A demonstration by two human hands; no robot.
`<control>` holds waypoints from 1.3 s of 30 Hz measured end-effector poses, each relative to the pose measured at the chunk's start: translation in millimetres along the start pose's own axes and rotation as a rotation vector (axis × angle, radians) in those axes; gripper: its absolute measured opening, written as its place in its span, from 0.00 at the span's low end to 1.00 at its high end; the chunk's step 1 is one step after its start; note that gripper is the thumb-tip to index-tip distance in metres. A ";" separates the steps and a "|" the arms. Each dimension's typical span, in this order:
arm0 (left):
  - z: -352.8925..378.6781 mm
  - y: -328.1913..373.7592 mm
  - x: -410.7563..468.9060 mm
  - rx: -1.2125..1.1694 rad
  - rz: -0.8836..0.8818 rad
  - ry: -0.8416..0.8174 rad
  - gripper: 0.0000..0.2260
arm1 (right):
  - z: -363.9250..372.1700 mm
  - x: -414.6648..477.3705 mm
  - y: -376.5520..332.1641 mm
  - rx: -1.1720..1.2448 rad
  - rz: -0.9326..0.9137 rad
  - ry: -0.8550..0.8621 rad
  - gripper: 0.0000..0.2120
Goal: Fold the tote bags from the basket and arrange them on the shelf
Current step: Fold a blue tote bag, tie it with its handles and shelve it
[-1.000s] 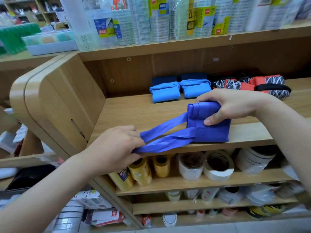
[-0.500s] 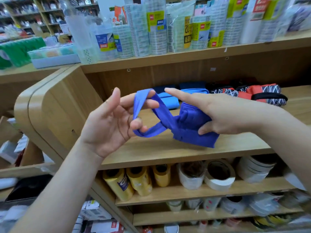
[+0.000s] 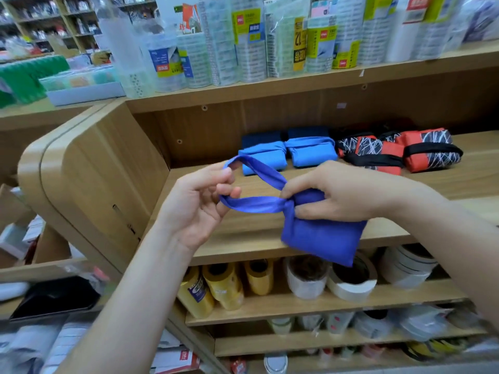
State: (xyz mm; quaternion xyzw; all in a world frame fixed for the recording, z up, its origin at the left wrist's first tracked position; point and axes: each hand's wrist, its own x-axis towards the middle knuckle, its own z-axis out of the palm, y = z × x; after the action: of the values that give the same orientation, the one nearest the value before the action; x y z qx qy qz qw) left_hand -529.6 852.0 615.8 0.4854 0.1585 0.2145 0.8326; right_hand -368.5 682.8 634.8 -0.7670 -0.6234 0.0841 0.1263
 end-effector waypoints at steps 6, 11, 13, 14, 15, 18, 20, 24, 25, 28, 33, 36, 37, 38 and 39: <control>-28.8 12.4 -11.7 0.486 0.205 -0.237 0.45 | -1.8 -3.2 16.3 0.387 0.035 -0.166 0.11; -9.1 21.0 -14.0 1.665 0.842 -0.328 0.43 | -7.3 -5.7 19.0 0.641 -0.052 -0.324 0.07; -0.7 21.7 -10.5 1.600 0.918 -0.430 0.20 | -6.1 -4.4 21.5 0.716 -0.077 -0.371 0.06; 1.3 24.1 -10.9 1.468 0.819 -0.482 0.10 | -4.1 -3.7 24.7 0.755 -0.084 -0.402 0.06; 2.3 28.2 -12.4 1.298 0.654 -0.522 0.05 | -1.5 -3.4 28.4 0.796 -0.095 -0.435 0.07; 3.3 39.3 -15.2 0.866 0.373 -0.602 0.08 | 11.6 -3.8 37.9 0.972 -0.123 -0.496 0.15; 7.1 37.6 -16.1 0.642 0.332 -0.682 0.11 | 21.5 -3.4 39.7 1.145 -0.168 -0.542 0.16; 11.6 25.5 -9.4 0.157 0.145 -0.761 0.23 | 31.2 -3.1 34.1 1.397 -0.250 -0.503 0.18; 8.7 23.8 -6.7 0.069 0.097 -0.772 0.27 | 30.8 -3.4 34.7 1.400 -0.248 -0.455 0.20; -0.7 21.1 -1.3 -0.044 0.015 -0.767 0.31 | 23.1 -8.4 38.4 1.290 -0.146 -0.274 0.33; -4.4 22.0 6.8 0.090 -0.018 -0.577 0.36 | -13.7 -27.9 4.8 0.462 -0.157 0.014 0.40; 4.2 24.6 11.6 0.129 -0.028 -0.571 0.36 | -21.8 -24.0 -19.1 -0.299 -0.126 0.086 0.43; 8.5 26.2 12.3 0.154 -0.024 -0.584 0.36 | -20.1 -20.1 -23.0 -0.419 -0.127 0.094 0.42; 12.4 27.4 12.2 0.185 -0.017 -0.598 0.37 | -18.2 -16.3 -24.2 -0.473 -0.124 0.099 0.39; 14.7 27.7 12.0 0.204 -0.005 -0.607 0.37 | -16.9 -13.3 -21.5 -0.467 -0.116 0.106 0.36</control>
State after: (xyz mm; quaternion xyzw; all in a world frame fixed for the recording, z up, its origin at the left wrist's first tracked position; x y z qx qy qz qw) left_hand -518.0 859.3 646.4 0.6080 -0.0751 0.0409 0.7893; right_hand -386.5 672.4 656.9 -0.7418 -0.6613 -0.1100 -0.0173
